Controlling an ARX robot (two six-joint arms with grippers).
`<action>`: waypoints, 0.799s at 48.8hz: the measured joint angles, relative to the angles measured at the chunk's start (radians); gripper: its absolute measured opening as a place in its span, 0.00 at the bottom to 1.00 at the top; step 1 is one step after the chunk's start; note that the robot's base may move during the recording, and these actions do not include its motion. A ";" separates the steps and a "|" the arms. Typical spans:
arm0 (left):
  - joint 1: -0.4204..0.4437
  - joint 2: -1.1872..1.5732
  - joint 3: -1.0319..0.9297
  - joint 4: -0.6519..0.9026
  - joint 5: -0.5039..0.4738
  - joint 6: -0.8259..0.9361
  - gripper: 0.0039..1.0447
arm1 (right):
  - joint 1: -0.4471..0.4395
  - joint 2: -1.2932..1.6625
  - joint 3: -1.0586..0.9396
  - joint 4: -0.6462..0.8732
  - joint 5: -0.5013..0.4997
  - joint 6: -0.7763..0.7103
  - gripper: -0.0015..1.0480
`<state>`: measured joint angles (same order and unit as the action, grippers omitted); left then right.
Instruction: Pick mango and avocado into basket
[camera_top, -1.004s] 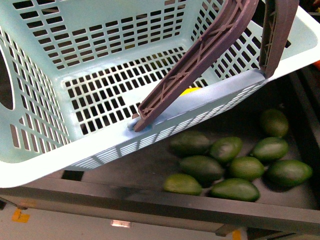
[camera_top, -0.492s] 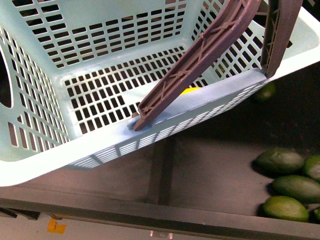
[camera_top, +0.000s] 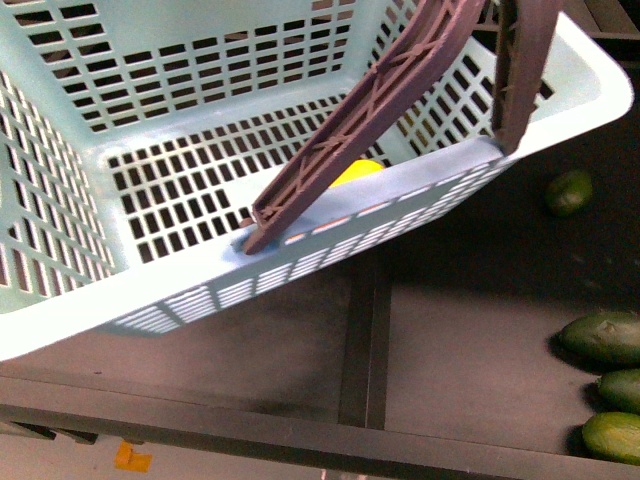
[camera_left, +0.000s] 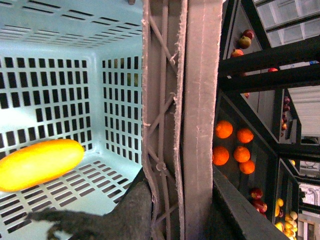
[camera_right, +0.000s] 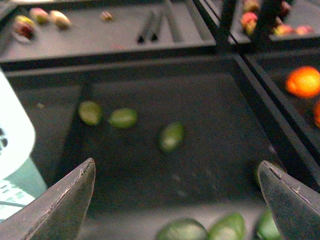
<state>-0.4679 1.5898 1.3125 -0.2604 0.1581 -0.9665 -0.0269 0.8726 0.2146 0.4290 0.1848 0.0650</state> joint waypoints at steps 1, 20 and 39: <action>-0.002 0.000 0.000 0.000 0.002 -0.002 0.19 | -0.023 0.015 0.020 -0.034 -0.003 0.000 0.92; -0.015 0.000 0.000 0.000 0.019 -0.014 0.19 | -0.401 0.680 0.248 0.333 -0.317 -0.314 0.92; -0.013 0.000 0.000 0.000 0.011 -0.008 0.19 | -0.324 1.284 0.552 0.146 -0.443 -0.885 0.92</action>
<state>-0.4812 1.5898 1.3125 -0.2604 0.1688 -0.9741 -0.3511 2.1571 0.7666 0.5751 -0.2577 -0.8196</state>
